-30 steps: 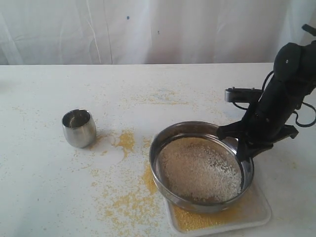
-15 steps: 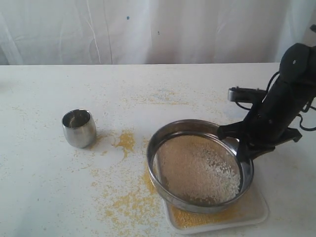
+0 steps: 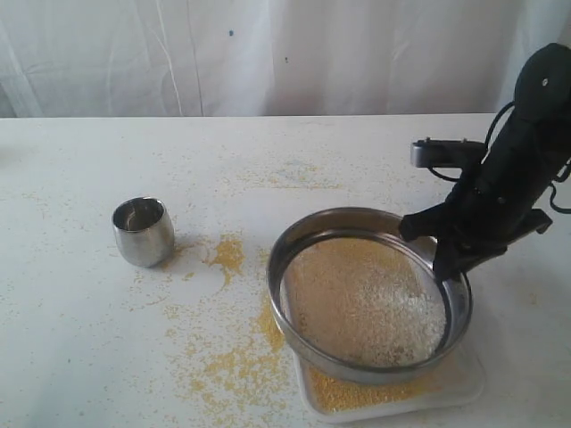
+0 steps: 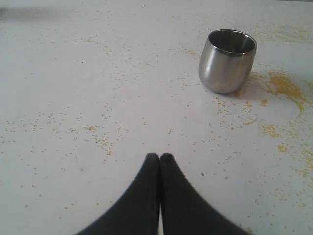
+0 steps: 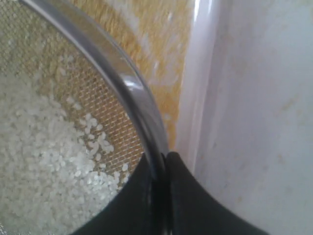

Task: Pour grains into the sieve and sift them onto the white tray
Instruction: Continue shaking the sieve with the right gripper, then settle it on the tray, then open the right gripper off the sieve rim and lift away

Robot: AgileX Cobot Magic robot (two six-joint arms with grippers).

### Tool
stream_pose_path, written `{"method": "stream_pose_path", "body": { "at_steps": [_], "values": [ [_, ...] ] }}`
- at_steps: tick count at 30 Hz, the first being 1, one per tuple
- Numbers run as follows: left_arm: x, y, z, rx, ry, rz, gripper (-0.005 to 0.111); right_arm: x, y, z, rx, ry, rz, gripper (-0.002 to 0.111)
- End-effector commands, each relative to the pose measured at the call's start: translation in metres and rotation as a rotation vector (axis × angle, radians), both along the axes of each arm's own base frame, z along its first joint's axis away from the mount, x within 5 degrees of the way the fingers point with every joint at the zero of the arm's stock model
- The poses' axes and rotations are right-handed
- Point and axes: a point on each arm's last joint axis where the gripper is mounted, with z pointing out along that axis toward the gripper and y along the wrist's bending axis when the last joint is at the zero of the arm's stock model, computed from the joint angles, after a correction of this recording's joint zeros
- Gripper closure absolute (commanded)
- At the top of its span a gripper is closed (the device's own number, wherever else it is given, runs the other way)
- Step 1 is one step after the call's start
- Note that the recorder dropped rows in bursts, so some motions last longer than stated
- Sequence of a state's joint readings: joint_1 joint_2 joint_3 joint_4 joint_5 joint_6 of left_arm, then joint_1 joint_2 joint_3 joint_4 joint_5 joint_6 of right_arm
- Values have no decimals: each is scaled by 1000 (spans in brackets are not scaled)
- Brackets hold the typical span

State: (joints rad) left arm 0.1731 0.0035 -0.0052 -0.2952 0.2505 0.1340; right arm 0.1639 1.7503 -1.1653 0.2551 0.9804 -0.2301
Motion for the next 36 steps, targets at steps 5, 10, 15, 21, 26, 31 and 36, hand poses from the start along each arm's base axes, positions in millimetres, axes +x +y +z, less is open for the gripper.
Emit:
{"method": "stream_pose_path", "body": {
  "at_steps": [5,10,15,21,26,31,36],
  "values": [
    [0,-1,-2,-10,2,-8,107,7,0,6,19,-51,-48,108],
    [0,-1,-2,-10,2,-8,107,17,0,1,21,-115,-90,108],
    [0,-1,-2,-10,2,-8,107,20,-1,-22,-7,-45,-73,104],
    [0,-1,-2,-10,2,-8,107,21,-1,-24,-8,-43,-69,86],
    [0,-1,-2,-10,2,-8,107,22,-1,-24,-9,-65,-56,72],
    [0,-1,-2,-10,2,-8,107,24,0,-23,-7,-74,-59,69],
    [0,-1,-2,-10,2,-8,107,24,1,-7,18,-122,-71,69]
  ]
}}
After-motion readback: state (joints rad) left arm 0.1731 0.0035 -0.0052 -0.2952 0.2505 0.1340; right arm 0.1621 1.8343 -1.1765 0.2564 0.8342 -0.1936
